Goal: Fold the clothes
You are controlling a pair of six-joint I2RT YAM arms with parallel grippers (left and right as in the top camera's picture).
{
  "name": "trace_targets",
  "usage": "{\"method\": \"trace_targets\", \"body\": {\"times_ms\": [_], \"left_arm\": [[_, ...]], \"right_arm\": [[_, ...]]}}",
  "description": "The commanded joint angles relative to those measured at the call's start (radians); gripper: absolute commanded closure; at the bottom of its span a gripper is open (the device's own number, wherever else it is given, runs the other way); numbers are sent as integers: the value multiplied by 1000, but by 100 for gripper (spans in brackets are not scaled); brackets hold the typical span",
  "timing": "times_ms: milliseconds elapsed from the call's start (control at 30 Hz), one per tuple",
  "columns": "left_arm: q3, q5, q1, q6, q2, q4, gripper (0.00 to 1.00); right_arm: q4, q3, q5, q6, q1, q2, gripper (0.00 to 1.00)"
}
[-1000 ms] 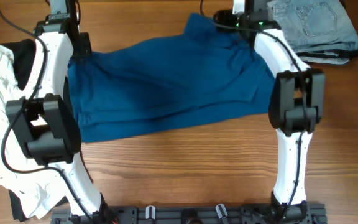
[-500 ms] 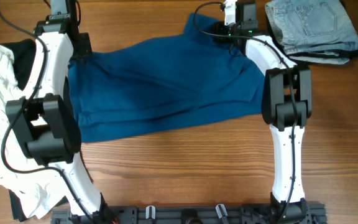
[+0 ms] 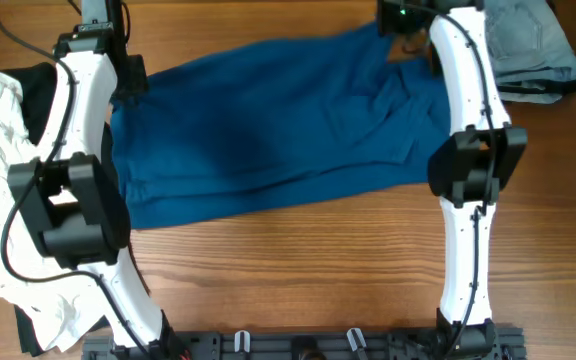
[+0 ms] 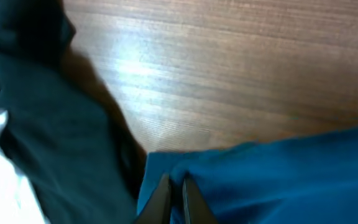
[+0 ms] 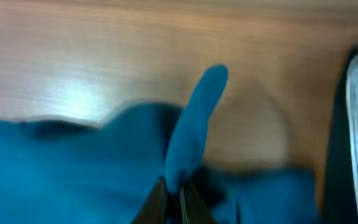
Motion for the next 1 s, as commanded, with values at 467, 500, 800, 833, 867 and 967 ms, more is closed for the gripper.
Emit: {"method": "trace_targets", "body": {"times_ms": [467,500,800,833,867,967], "left_arm": [[-262,285,-4,-235,-150,-472,96],[-306,288,-4,-235,-150,-463,96],[-426,294,-3,-233,-150,-422,25],[-425,294,-3,-229,-150,-418,23],[-425,293,-3,-224,-152,-418,22],[-428,283,-3,-110,-162,-371,21]], "right_arm": [[-447,-275,119,91,-181,-147,96],[-435,-330,120,82,-191,-147,96],[-306,-411,69,17,-272,-148,30],[-301,-387,21,-19,-271,-150,30],[-298,-367,-11,-37,-269,-151,29],[-247,-348,-123,-61,-249,-163,28]]}}
